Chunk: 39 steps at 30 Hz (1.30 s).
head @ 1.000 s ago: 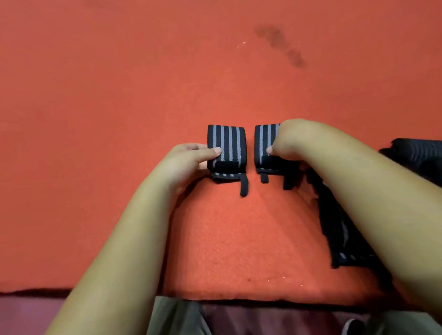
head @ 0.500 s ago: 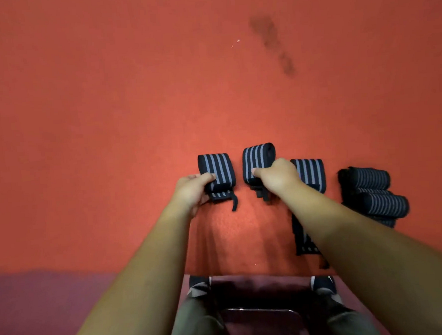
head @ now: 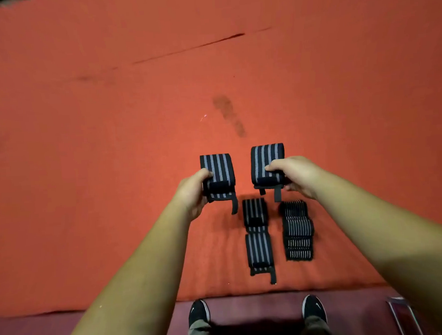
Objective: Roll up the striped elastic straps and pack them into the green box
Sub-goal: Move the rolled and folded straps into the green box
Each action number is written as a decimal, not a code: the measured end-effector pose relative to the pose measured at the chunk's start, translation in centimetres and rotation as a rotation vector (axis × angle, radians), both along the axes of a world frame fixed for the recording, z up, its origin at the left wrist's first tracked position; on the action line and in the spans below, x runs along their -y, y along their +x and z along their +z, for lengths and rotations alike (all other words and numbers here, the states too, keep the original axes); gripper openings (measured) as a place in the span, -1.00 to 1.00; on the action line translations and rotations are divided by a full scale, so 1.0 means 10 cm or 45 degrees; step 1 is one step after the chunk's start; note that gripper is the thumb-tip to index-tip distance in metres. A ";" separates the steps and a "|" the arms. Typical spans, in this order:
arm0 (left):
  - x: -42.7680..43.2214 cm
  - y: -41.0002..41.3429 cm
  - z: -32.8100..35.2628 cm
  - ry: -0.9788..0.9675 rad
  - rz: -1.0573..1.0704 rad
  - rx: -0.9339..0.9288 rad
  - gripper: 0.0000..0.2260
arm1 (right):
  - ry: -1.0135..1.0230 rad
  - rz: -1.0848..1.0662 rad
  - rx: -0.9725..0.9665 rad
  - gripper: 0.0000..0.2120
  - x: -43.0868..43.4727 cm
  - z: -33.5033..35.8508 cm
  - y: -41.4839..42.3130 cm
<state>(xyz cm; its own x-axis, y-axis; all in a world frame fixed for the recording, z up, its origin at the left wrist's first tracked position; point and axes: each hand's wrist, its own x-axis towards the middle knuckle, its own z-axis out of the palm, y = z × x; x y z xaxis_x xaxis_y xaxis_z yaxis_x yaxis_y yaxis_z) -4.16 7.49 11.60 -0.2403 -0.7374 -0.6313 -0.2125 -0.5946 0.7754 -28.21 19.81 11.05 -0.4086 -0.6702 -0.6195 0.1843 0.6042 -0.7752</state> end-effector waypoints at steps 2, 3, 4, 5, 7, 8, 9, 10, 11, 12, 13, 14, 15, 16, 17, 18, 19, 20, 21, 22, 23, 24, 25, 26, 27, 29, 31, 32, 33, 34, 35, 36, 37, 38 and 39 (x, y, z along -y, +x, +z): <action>-0.12 -0.26 0.18 -0.040 -0.001 -0.023 -0.75 | -0.053 -0.031 0.122 -0.77 -0.14 0.14 -0.24; -0.18 -0.37 0.26 -0.054 -0.003 -0.030 -0.75 | -0.076 -0.020 0.181 -0.78 -0.21 0.20 -0.32; -0.23 -0.49 0.31 -0.059 -0.014 -0.040 -0.74 | -0.101 0.002 0.228 -0.79 -0.26 0.24 -0.41; -0.28 -0.59 0.36 -0.061 -0.032 -0.051 -0.74 | -0.122 0.023 0.259 -0.82 -0.30 0.27 -0.48; -0.36 -0.77 0.42 -0.052 -0.089 -0.069 -0.77 | -0.143 0.039 0.282 -0.84 -0.36 0.28 -0.58; -0.39 -0.86 0.43 -0.047 -0.122 -0.071 -0.77 | -0.148 0.031 0.290 -0.80 -0.38 0.25 -0.63; -0.40 -0.94 0.43 -0.045 -0.155 -0.073 -0.77 | -0.147 0.019 0.301 -0.73 -0.39 0.22 -0.66; -0.41 -1.01 0.42 -0.038 -0.183 -0.078 -0.77 | -0.141 0.000 0.311 -0.67 -0.41 0.17 -0.69; -0.41 -1.08 0.38 -0.025 -0.210 -0.090 -0.78 | -0.134 -0.020 0.325 -0.65 -0.43 0.12 -0.73; -0.39 -1.13 0.32 -0.013 -0.243 -0.101 -0.78 | -0.130 -0.035 0.332 -0.68 -0.46 0.07 -0.77; -0.37 -1.18 0.25 0.005 -0.291 -0.119 -0.78 | -0.125 -0.050 0.335 -0.72 -0.50 0.03 -0.81; -0.35 -1.22 0.18 0.025 -0.351 -0.137 -0.76 | -0.119 -0.080 0.335 -0.75 -0.54 -0.02 -0.85; -0.34 -1.27 0.12 0.053 -0.417 -0.157 -0.73 | -0.112 -0.117 0.330 -0.75 -0.59 -0.06 -0.88; -0.33 -1.33 0.05 0.084 -0.483 -0.179 -0.71 | -0.107 -0.158 0.321 -0.73 -0.65 -0.10 -0.91; -0.32 -1.39 0.00 0.117 -0.538 -0.203 -0.69 | -0.096 -0.198 0.309 -0.71 -0.72 -0.13 -0.93; -0.32 -1.45 -0.05 0.149 -0.578 -0.226 -0.68 | -0.087 -0.233 0.294 -0.68 -0.79 -0.16 -0.94; -0.33 -1.52 -0.07 0.175 -0.613 -0.243 -0.68 | -0.081 -0.276 0.285 -0.65 -0.86 -0.17 -0.95; -0.33 -1.59 -0.11 0.197 -0.647 -0.253 -0.68 | -0.084 -0.328 0.286 -0.63 -0.94 -0.20 -0.96; -0.35 -1.67 -0.12 0.215 -0.685 -0.261 -0.67 | -0.087 -0.382 0.284 -0.59 -1.02 -0.20 -0.97; -0.39 -1.76 -0.13 0.232 -0.723 -0.269 -0.66 | -0.098 -0.435 0.284 -0.54 -1.10 -0.20 -0.98; -0.41 -1.84 -0.14 0.249 -0.761 -0.273 -0.64 | -0.100 -0.483 0.275 -0.48 -1.20 -0.19 -0.99; -0.45 -1.93 -0.14 0.262 -0.799 -0.270 -0.63 | -0.092 -0.522 0.261 -0.42 -1.29 -0.16 -1.00; -0.50 -2.02 -0.14 0.272 -0.842 -0.265 -0.60 | -0.082 -0.558 0.244 -0.37 -1.41 -0.12 -1.01; -0.56 -2.12 -0.14 0.280 -0.891 -0.260 -0.59 | -0.070 -0.597 0.225 -0.35 -1.53 -0.12 -1.03; -0.63 -2.21 -0.14 0.289 -0.941 -0.260 -0.57 | -0.051 -0.643 0.209 -0.37 -1.65 -0.10 -1.04; -0.79 -2.39 -0.15 0.307 -1.034 -0.250 -0.55 | -0.027 -0.769 0.201 -0.50 -1.92 -0.08 -1.05; -1.01 -2.55 -0.17 0.305 -1.132 -0.222 -0.55 | -0.032 -0.909 0.196 -0.50 -2.22 -0.07 -1.03; -1.14 -2.63 -0.17 0.302 -1.181 -0.211 -0.54 | -0.026 -0.974 0.185 -0.47 -2.37 -0.06 -1.01; -1.32 -2.73 -0.16 0.303 -1.234 -0.191 -0.52 | -0.035 -1.045 0.180 -0.47 -2.56 -0.04 -0.98; -1.44 -2.79 -0.16 0.304 -1.263 -0.177 -0.53 | -0.050 -1.077 0.187 -0.52 -2.69 -0.01 -0.96; -1.60 -2.87 -0.15 0.302 -1.296 -0.162 -0.56 | -0.053 -1.113 0.195 -0.59 -2.85 -0.01 -0.96; -1.77 -2.97 -0.14 0.301 -1.336 -0.147 -0.61 | -0.038 -1.168 0.187 -0.63 -3.04 -0.01 -0.96; -1.95 -3.06 -0.13 0.302 -1.381 -0.134 -0.66 | -0.043 -1.210 0.186 -0.62 -3.23 -0.02 -0.97; -2.14 -3.15 -0.11 0.302 -1.428 -0.127 -0.70 | -0.063 -1.254 0.193 -0.57 -3.42 -0.05 -0.99; -2.33 -3.25 -0.11 0.298 -1.476 -0.118 -0.72 | -0.086 -1.290 0.196 -0.52 -3.62 -0.07 -1.01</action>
<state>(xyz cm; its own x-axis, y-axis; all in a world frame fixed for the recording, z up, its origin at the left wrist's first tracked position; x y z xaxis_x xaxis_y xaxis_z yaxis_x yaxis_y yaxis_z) -36.69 30.78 10.47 -0.7407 0.0816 -0.6669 -0.6665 -0.2141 0.7141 -38.29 55.99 10.30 -0.7213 -0.0903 -0.6867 0.6837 0.0654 -0.7268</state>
